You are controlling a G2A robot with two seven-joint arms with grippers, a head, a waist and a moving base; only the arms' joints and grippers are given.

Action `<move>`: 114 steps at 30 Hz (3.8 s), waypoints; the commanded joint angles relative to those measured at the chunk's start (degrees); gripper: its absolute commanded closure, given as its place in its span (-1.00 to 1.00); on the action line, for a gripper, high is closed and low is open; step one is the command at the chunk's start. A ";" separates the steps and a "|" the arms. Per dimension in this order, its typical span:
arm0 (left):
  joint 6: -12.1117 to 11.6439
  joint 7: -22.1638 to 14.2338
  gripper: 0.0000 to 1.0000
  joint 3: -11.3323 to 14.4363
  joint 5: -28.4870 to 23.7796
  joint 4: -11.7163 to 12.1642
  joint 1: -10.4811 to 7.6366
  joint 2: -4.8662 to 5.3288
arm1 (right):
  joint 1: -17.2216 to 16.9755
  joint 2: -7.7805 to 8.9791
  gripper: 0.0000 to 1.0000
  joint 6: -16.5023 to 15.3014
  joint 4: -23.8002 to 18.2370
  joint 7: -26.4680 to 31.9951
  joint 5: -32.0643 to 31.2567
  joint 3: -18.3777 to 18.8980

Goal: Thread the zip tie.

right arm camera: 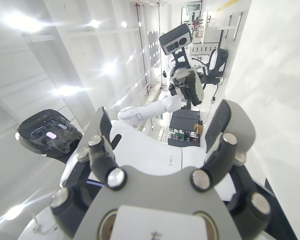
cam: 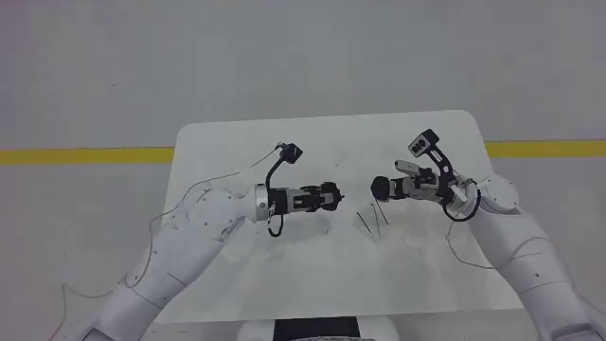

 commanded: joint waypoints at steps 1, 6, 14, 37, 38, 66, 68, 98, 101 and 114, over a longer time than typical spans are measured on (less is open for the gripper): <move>0.00 3.07 1.00 0.23 3.85 -1.46 0.34 0.10 | 0.00 0.00 -1.00 0.00 0.00 0.00 0.00 0.00; 0.00 11.09 1.00 0.82 9.15 -4.28 1.52 0.70 | 0.00 0.00 -1.00 0.00 0.00 0.00 0.00 0.00; 0.00 11.57 1.00 0.94 8.91 -4.50 1.71 0.79 | -0.07 0.30 -1.00 -0.35 -0.71 -3.75 -5.25 0.44; 0.00 11.57 1.00 0.94 8.91 -4.50 1.71 0.79 | -4.37 4.59 -1.00 15.83 -17.67 -8.13 -44.77 3.86; 0.00 11.57 1.00 0.94 8.91 -4.50 1.71 0.79 | -4.46 4.57 -1.00 15.76 -17.74 -8.36 -44.78 3.75; 0.00 11.57 1.00 0.94 8.91 -4.50 1.71 0.79 | 2.91 4.25 -1.00 -3.55 -18.79 -1.69 -61.48 -7.21; 0.00 11.57 1.00 0.94 8.91 -4.50 1.71 0.79 | 2.91 4.25 -1.00 -3.55 -18.79 -1.69 -61.48 -7.21; 0.00 -0.82 1.00 -3.02 -0.18 -8.45 4.34 4.06 | 2.91 4.25 -1.00 -3.55 -18.79 -1.69 -61.48 -7.21; 0.00 -1.28 1.00 -2.83 -0.18 -9.08 4.30 4.10 | 2.91 4.25 -1.00 -3.55 -18.79 -1.69 -61.48 -7.21; 0.00 -1.28 1.00 -2.83 -0.18 -9.08 4.30 4.10 | 4.97 3.95 -1.00 -4.12 -17.70 -1.85 -60.01 -10.05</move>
